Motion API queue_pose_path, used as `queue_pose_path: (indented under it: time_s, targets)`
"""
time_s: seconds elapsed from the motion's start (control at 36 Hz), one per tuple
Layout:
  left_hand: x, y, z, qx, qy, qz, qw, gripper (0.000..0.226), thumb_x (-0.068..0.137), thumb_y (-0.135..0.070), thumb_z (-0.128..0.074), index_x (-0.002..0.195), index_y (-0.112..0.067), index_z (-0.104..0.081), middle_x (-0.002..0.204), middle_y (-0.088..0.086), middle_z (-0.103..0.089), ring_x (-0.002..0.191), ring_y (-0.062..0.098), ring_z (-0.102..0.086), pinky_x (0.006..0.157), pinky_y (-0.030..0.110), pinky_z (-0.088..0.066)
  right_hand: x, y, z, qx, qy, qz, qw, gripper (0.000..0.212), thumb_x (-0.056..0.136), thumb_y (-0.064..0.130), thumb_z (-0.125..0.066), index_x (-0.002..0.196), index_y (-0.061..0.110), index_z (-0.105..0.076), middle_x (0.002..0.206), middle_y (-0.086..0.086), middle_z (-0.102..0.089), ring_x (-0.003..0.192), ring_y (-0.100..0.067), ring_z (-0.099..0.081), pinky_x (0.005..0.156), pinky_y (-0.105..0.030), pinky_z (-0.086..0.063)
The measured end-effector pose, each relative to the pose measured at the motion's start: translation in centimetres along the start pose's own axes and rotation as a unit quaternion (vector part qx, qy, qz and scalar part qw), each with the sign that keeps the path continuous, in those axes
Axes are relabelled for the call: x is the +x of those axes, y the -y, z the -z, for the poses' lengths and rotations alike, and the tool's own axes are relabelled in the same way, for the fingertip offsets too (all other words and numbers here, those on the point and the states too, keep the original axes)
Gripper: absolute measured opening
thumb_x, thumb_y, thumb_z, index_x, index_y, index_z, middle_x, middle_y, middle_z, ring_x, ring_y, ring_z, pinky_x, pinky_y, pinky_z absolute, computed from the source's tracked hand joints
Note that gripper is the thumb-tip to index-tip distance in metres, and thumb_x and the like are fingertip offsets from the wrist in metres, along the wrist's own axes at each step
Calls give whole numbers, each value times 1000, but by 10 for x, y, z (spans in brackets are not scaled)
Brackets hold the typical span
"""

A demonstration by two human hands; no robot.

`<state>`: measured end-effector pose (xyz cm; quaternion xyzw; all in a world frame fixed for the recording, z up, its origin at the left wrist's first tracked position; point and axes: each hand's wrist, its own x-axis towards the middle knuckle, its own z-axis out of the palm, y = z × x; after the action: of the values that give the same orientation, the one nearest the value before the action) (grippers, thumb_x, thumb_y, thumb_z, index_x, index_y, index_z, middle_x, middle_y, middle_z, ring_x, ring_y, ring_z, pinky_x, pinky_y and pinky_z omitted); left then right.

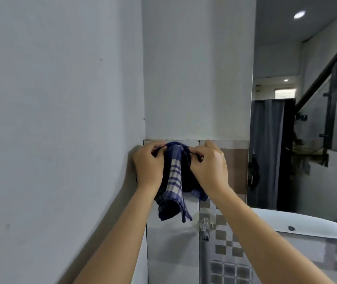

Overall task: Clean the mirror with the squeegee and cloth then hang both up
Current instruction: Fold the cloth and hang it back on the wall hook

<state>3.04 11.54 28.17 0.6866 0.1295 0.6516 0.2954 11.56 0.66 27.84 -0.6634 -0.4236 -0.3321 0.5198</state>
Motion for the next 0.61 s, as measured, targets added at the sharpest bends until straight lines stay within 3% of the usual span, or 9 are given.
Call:
queue_pose_path:
  time_s: [0.17, 0.25, 0.36, 0.42, 0.61]
  targets:
    - [-6, 2, 9, -26, 40, 32, 998, 9, 85, -7, -64, 89, -12, -71, 88, 0, -68, 82, 5, -62, 71, 5, -44, -9, -1, 2, 71, 43, -51, 995, 20, 85, 7, -58, 98, 13, -73, 76, 3, -49, 67, -9, -49, 61, -22, -42]
    - [-9, 1, 15, -24, 60, 27, 998, 12, 88, -11, -60, 94, -14, -70, 95, 1, -68, 88, 10, -62, 79, 15, -48, -13, 0, 4, 105, 71, -56, 990, 20, 87, 8, -59, 100, 14, -73, 83, -2, -56, 72, -7, -52, 69, -17, -45]
    - [-20, -3, 21, -76, 110, 52, 990, 20, 90, -26, -59, 109, -24, -65, 109, -13, -62, 98, -9, -56, 80, 4, -41, -17, 6, 10, 183, 107, -86, 973, 27, 90, 24, -58, 116, 17, -64, 110, 2, -61, 99, -9, -57, 91, -25, -46]
    - [-27, -1, 23, -103, 139, 60, 983, 29, 90, -32, -58, 119, -26, -61, 117, -15, -60, 106, -9, -54, 86, 6, -42, -18, 9, 10, 225, 137, -95, 960, 36, 90, 30, -58, 125, 20, -57, 120, 7, -57, 109, -6, -53, 95, -23, -43]
    - [-36, 6, 26, -102, 211, 64, 970, 34, 94, -32, -52, 127, -26, -55, 121, -12, -61, 110, -2, -56, 92, 16, -46, -18, 7, 2, 195, 167, -80, 963, 39, 90, 35, -56, 127, 22, -55, 117, 12, -54, 109, -7, -53, 95, -26, -44]
